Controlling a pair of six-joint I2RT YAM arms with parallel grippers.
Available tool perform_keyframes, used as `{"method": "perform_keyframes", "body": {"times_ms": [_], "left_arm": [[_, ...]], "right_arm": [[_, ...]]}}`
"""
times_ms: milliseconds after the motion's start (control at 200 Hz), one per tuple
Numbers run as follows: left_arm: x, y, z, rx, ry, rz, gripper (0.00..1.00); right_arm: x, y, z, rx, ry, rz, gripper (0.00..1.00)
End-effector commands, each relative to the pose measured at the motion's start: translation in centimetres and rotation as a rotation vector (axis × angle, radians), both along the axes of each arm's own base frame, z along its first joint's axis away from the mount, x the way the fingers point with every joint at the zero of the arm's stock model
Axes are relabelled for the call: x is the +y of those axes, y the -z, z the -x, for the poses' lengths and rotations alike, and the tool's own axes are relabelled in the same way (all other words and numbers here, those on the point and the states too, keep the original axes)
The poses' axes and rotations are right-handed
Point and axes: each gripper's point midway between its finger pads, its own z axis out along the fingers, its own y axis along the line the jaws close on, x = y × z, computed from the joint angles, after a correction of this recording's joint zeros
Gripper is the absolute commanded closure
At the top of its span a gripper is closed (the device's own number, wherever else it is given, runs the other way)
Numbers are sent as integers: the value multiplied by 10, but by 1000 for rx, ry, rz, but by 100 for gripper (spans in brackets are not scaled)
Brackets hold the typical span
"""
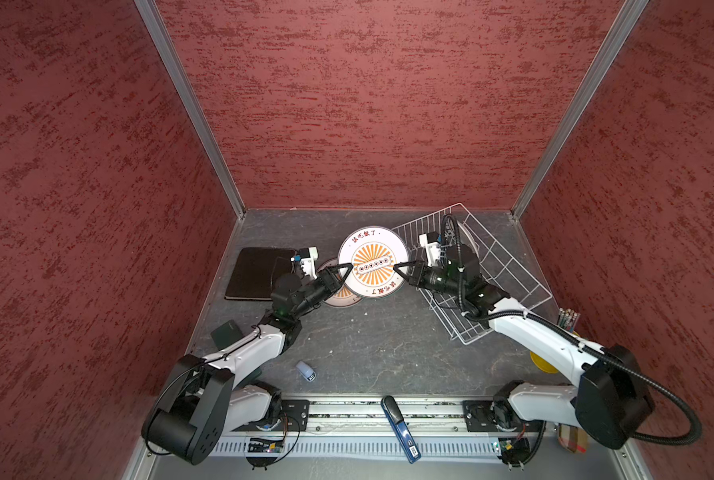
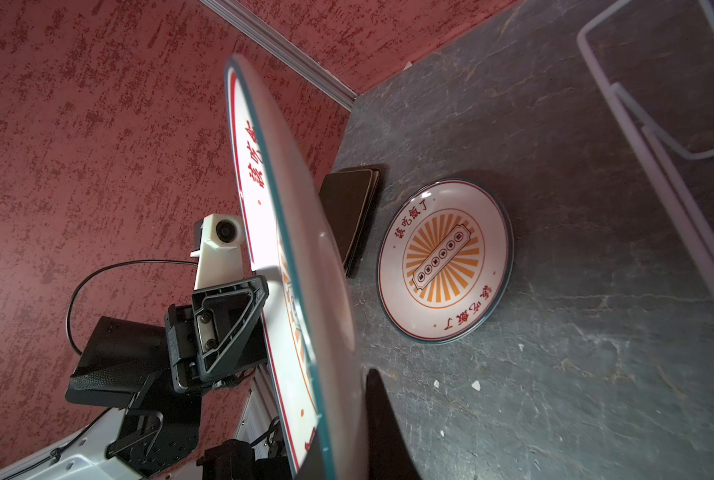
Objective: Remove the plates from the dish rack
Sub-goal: 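Close the left gripper on the plate's rim held by the right gripper, then open the right gripper and pull the plate away with the left gripper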
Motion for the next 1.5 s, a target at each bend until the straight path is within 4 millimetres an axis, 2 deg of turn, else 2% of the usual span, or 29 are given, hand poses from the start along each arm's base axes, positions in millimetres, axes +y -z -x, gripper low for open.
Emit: {"method": "perform_keyframes", "body": {"times_ms": [0, 396, 531, 586, 742, 852, 932, 1343, 1498], "left_arm": [[1, 1, 0, -13, 0, -3, 67], [0, 0, 1, -13, 5, -2, 85], [0, 1, 2, -13, 5, -3, 94], [1, 2, 1, -10, 0, -7, 100], [3, 2, 2, -11, -9, -11, 100], [6, 2, 2, -14, -21, -15, 100], [9, 1, 2, -22, -28, -22, 100], [35, 8, 1, 1, -134, -73, 100], [47, 17, -4, 47, -175, -84, 100]], "right_arm": [[7, -22, 2, -53, -34, -62, 100], [7, -19, 2, -44, -39, -51, 100], [8, -19, 2, -43, -40, -47, 100], [8, -20, 1, -46, -41, -47, 91], [4, -18, -2, -44, -13, -26, 52], [1, -17, -4, -43, 6, -9, 36], [-1, -16, -6, -44, 19, 10, 30], [-19, -16, -15, -68, 117, 97, 22], [-28, -17, -23, -84, 175, 143, 17]]}}
